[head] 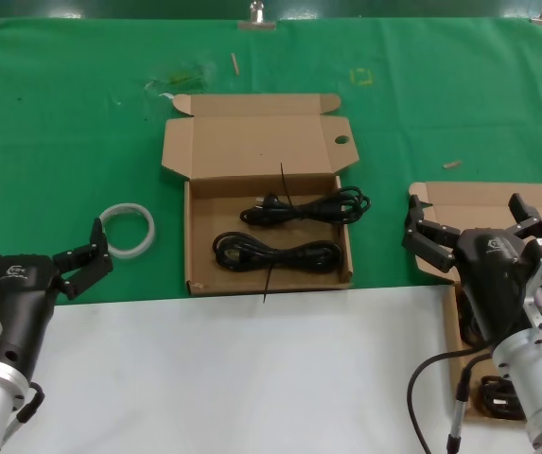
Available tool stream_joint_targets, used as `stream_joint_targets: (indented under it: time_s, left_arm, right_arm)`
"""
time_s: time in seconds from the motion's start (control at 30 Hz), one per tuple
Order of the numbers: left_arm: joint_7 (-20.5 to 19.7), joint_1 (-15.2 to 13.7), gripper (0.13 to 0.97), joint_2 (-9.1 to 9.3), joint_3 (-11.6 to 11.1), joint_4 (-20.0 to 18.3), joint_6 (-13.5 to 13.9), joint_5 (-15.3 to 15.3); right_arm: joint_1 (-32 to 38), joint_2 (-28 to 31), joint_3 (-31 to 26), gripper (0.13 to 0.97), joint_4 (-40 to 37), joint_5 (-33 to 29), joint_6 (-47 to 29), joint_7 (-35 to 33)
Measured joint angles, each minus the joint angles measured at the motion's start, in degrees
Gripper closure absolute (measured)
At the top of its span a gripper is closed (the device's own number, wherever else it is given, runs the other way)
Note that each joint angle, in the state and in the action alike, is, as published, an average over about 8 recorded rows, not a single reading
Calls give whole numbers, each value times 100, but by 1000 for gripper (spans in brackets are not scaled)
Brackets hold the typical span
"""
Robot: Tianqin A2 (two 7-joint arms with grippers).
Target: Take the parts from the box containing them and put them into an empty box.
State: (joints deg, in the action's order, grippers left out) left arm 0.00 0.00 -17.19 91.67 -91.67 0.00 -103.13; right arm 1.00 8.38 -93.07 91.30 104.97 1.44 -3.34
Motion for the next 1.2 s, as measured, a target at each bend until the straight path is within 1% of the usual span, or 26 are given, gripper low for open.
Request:
stream_joint_targets:
  time_s: [1.2]
  left_arm:
    - [0, 0, 132, 0, 0, 0, 0, 0]
  right_arm:
    - [0, 0, 0, 129, 0, 0, 0, 0]
